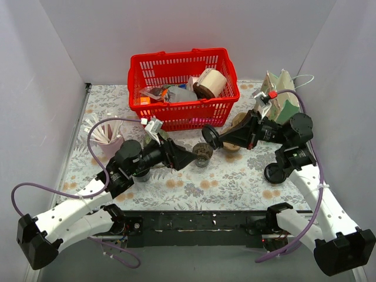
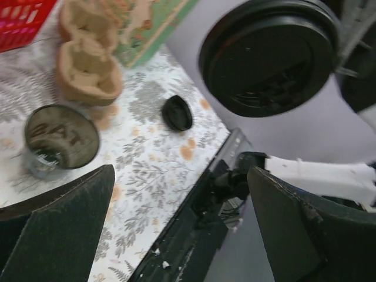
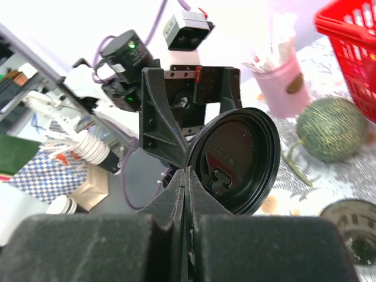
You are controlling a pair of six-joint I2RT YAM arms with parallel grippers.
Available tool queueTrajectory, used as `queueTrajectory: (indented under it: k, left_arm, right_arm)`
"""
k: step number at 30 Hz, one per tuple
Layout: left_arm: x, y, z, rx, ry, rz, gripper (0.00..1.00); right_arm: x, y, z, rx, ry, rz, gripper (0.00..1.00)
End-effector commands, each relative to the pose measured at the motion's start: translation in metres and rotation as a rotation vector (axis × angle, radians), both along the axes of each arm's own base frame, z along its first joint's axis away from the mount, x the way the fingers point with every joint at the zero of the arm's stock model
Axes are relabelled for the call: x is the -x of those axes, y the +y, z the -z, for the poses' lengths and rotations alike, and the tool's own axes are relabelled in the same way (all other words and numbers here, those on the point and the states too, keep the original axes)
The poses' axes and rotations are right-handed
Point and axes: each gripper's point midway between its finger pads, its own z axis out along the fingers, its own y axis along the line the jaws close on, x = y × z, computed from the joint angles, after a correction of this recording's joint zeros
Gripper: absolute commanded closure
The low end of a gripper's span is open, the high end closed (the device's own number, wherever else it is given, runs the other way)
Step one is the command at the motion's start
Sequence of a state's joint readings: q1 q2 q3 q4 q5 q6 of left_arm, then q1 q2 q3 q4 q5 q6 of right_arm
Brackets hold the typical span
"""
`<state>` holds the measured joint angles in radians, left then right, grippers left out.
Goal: Pack the takeout coffee
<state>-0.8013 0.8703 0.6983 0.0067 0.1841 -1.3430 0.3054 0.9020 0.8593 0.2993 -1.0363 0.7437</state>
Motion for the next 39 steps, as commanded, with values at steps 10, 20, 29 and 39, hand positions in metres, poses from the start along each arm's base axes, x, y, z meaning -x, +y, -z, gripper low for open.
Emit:
queueTrajectory:
  k: [10,20,29,39]
  left_arm:
    - [0.036,-0.011,-0.098,0.329,-0.321,0.215,0.02]
    - [-0.015,0.002,-0.098,0.233,-0.027,-0.087,0.02]
    - [-0.040,-0.012,-0.112,0.014,0.085,-0.137,0.02]
    - [-0.065,-0.008,-0.063,-0.136,0.194,-0.260,0.02]
  right_arm:
    - [0.040,0.010,-0.049,-0.089,-0.078,-0.200,0.99]
    - [0.008,0.013,-0.010,0.250,-0.361,0.010,0.99]
    - [-0.013,0.026,0.021,0.487,-0.519,0.137,0.99]
    - [-0.026,0.040,0.047,0.650,-0.593,0.164,0.99]
